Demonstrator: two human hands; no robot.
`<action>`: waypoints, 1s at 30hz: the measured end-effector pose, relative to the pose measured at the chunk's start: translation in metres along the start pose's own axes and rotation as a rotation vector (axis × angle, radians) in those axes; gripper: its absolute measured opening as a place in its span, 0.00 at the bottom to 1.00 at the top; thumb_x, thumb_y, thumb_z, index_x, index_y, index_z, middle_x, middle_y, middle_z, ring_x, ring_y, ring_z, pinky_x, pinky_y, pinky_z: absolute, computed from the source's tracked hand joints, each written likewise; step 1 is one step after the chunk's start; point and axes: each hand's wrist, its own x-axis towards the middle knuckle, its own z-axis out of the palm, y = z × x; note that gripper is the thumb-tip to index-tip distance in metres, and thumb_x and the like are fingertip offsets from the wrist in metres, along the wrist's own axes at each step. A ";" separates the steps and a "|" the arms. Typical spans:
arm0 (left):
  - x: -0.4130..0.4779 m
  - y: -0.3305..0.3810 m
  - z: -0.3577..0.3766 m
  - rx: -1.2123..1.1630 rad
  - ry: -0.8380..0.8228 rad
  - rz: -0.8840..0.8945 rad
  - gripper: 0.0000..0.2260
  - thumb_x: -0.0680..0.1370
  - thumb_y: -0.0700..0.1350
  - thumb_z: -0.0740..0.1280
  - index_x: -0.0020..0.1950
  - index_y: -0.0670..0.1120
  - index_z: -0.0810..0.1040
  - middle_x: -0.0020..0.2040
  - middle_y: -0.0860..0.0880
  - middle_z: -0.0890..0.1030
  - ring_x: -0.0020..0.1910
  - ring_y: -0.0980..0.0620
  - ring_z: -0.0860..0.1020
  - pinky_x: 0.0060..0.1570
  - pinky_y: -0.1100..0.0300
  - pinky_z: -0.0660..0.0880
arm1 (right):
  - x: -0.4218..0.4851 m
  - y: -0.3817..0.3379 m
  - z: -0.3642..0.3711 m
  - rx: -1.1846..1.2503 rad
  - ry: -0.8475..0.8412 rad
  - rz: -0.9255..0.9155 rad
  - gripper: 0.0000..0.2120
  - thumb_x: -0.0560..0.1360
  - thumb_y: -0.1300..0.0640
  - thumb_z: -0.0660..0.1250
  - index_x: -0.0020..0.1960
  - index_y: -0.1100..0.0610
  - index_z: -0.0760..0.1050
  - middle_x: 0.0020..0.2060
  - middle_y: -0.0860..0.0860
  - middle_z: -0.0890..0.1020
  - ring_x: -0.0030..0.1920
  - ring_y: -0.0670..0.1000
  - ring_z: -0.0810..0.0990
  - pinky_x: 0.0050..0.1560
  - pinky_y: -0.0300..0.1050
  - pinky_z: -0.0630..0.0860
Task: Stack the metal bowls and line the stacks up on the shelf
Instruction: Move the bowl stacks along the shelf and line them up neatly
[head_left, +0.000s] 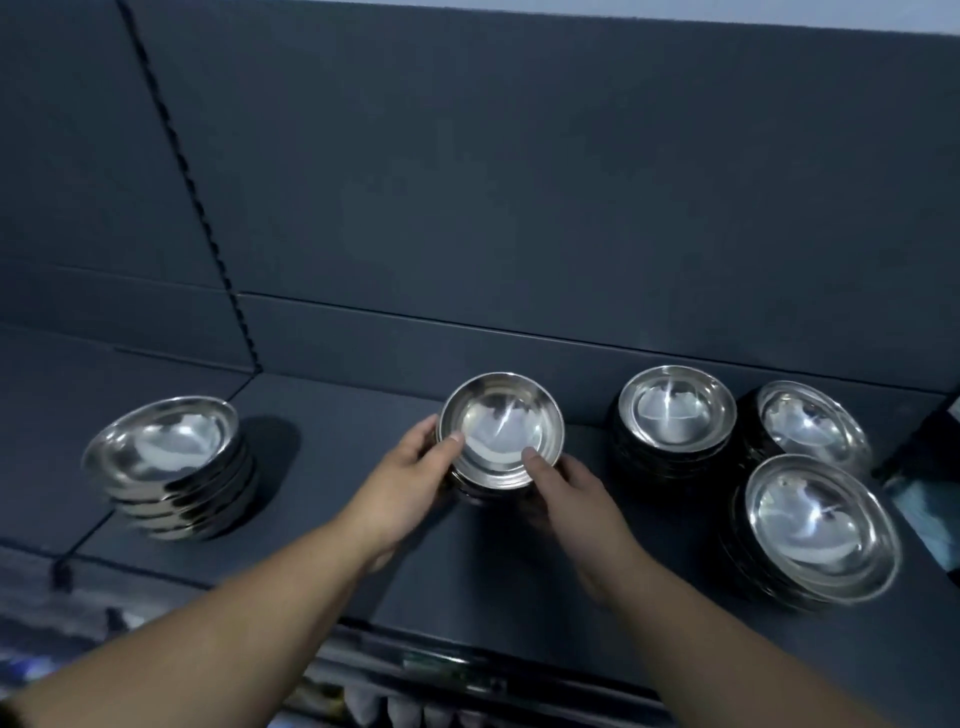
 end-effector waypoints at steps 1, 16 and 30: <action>-0.007 -0.001 -0.005 -0.012 0.025 -0.003 0.14 0.78 0.53 0.66 0.63 0.56 0.74 0.57 0.54 0.83 0.56 0.55 0.81 0.67 0.53 0.71 | -0.002 0.001 0.005 0.003 -0.026 0.000 0.37 0.59 0.30 0.69 0.64 0.47 0.76 0.57 0.45 0.84 0.57 0.48 0.82 0.59 0.53 0.80; -0.064 -0.018 -0.091 -0.007 0.121 -0.082 0.13 0.82 0.48 0.61 0.65 0.53 0.74 0.53 0.55 0.84 0.50 0.61 0.83 0.53 0.63 0.77 | -0.042 0.005 0.087 -0.061 -0.164 0.077 0.27 0.72 0.35 0.67 0.65 0.49 0.75 0.57 0.47 0.82 0.56 0.49 0.82 0.58 0.50 0.80; -0.061 -0.024 -0.146 0.086 -0.003 -0.080 0.16 0.78 0.56 0.64 0.67 0.60 0.73 0.59 0.57 0.82 0.59 0.57 0.79 0.67 0.53 0.71 | -0.054 0.011 0.136 -0.128 -0.034 0.084 0.28 0.70 0.32 0.66 0.64 0.47 0.75 0.59 0.46 0.81 0.56 0.48 0.81 0.59 0.51 0.80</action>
